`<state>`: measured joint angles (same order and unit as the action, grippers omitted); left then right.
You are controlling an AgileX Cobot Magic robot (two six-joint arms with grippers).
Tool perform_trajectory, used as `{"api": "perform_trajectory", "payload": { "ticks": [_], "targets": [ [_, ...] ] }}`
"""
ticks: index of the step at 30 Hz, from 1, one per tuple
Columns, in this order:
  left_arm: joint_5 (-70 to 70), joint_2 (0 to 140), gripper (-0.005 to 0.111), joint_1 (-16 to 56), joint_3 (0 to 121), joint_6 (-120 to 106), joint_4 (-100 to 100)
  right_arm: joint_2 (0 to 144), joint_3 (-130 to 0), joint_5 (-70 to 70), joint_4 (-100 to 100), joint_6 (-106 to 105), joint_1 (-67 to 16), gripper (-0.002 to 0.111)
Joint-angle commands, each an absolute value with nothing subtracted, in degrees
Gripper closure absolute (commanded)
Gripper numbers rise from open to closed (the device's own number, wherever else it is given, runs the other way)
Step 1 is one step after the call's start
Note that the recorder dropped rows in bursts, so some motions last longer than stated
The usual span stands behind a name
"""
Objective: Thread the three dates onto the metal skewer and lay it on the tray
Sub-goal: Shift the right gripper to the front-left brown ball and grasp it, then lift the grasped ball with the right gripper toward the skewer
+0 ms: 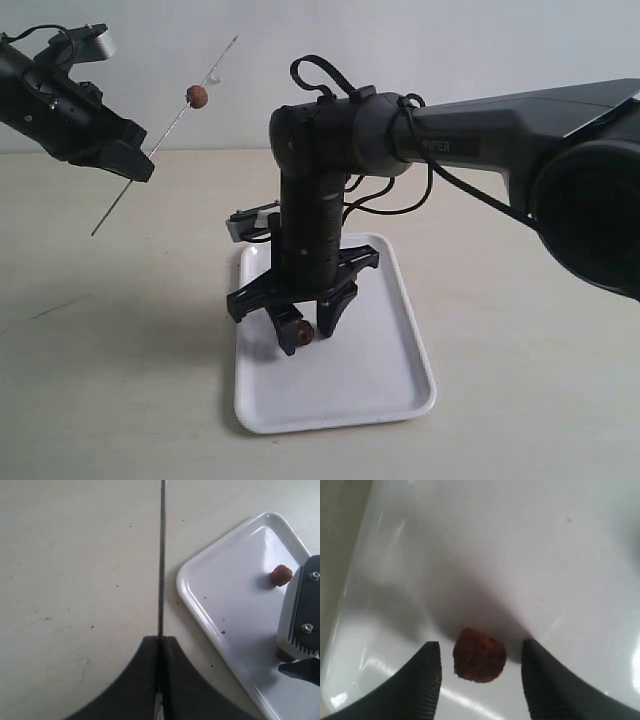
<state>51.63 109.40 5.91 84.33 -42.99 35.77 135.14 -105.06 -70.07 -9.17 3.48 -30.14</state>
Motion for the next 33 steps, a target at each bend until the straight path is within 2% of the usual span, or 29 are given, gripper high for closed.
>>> {"api": "perform_trajectory", "payload": {
  "ticks": [1,2,9,16,33],
  "targets": [
    [51.5,108.7,0.107,5.9,84.5,-42.6,36.3,135.1,-104.9,-70.0,-8.7,4.4,-30.3,0.071],
    [51.5,108.7,0.107,5.9,84.5,-42.6,36.3,135.1,-104.9,-70.0,-8.7,4.4,-30.3,0.074],
    [51.5,108.7,0.107,5.9,84.5,-42.6,36.3,135.1,-104.9,-70.0,-8.7,4.5,-30.3,0.075],
    [51.6,108.7,0.107,5.9,84.5,-42.6,36.3,135.1,-104.9,-70.0,-8.0,4.5,-30.3,0.085],
    [52.2,108.7,0.107,5.9,84.5,-42.6,36.3,130.5,-105.0,-70.0,-7.0,0.0,-28.9,0.088]
  ]
}}
